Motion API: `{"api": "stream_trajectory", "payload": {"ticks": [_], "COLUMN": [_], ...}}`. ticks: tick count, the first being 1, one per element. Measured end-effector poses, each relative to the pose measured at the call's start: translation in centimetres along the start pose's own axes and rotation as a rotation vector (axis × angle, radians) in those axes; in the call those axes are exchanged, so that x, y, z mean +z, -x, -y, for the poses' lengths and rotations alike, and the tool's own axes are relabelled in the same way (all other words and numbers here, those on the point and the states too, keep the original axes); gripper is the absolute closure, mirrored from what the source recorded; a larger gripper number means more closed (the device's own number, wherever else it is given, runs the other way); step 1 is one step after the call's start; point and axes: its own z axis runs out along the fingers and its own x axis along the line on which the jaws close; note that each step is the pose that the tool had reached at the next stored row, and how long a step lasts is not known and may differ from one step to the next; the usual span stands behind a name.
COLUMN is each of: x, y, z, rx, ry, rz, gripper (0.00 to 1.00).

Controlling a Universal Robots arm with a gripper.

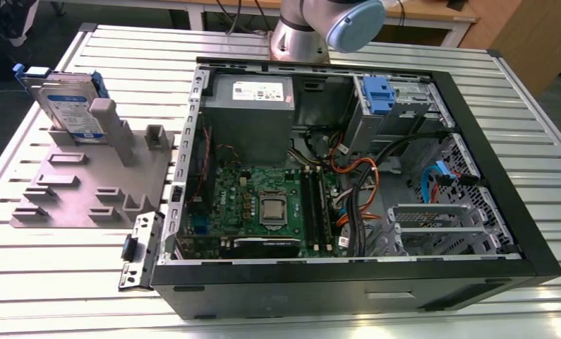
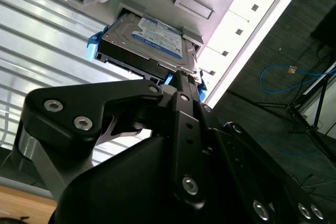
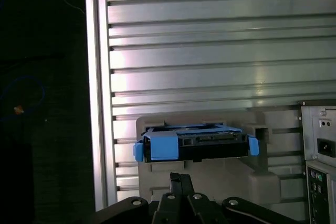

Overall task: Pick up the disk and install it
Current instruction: 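Pick up the disk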

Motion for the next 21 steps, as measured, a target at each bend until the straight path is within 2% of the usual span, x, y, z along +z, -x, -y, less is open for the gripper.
{"api": "stream_trajectory", "payload": {"ticks": [8,17,21], "x": [0.01,0.01,0.01], "y": [-0.01,-0.01,-0.01], "z": [0.0,0.0,0.0], "rx": [-0.001,-0.034,-0.036], "ry": [-0.0001,0.0006,0.0006], "rz": [0.0,-0.0015,-0.0016], "gripper": [0.89,0.89,0.89]}}
